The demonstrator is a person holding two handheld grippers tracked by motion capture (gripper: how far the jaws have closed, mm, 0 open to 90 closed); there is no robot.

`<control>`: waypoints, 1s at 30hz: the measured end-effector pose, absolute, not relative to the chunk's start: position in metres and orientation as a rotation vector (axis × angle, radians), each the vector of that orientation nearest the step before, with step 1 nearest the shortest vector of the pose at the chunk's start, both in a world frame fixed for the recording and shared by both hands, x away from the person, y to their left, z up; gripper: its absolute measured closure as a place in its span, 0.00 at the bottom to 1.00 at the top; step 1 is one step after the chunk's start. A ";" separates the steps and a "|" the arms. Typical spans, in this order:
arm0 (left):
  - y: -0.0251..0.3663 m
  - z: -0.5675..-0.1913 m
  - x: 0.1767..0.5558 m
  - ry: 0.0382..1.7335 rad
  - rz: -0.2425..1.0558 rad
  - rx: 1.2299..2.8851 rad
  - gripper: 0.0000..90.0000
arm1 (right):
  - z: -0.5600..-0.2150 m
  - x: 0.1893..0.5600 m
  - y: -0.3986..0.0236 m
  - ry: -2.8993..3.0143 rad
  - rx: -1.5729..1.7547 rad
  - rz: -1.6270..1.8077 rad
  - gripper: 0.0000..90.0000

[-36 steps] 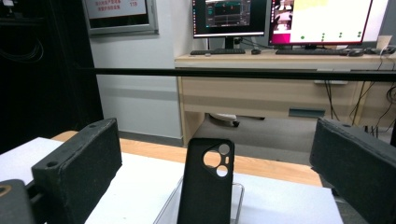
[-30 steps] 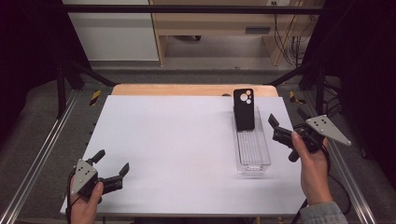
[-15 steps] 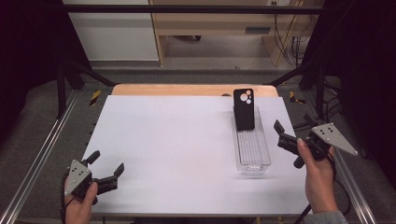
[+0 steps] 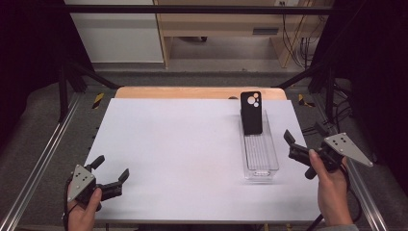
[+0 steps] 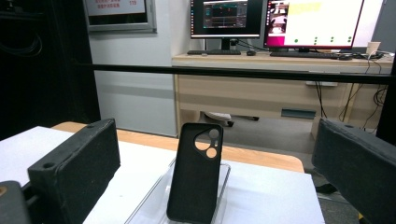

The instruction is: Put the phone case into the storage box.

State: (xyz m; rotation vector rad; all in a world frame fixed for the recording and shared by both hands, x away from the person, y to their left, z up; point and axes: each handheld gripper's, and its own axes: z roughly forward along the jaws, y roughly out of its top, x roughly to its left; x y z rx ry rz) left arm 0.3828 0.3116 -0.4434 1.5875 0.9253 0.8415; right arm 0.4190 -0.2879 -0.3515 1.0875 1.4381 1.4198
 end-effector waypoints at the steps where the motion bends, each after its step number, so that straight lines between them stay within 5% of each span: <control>1: 0.311 -0.444 0.383 0.924 0.841 1.588 0.04 | -0.352 0.418 -0.288 1.442 1.084 1.420 0.02; 30: 0.310 -0.444 0.384 0.914 0.821 1.591 0.04 | -0.405 0.393 -0.305 1.510 1.107 1.393 0.05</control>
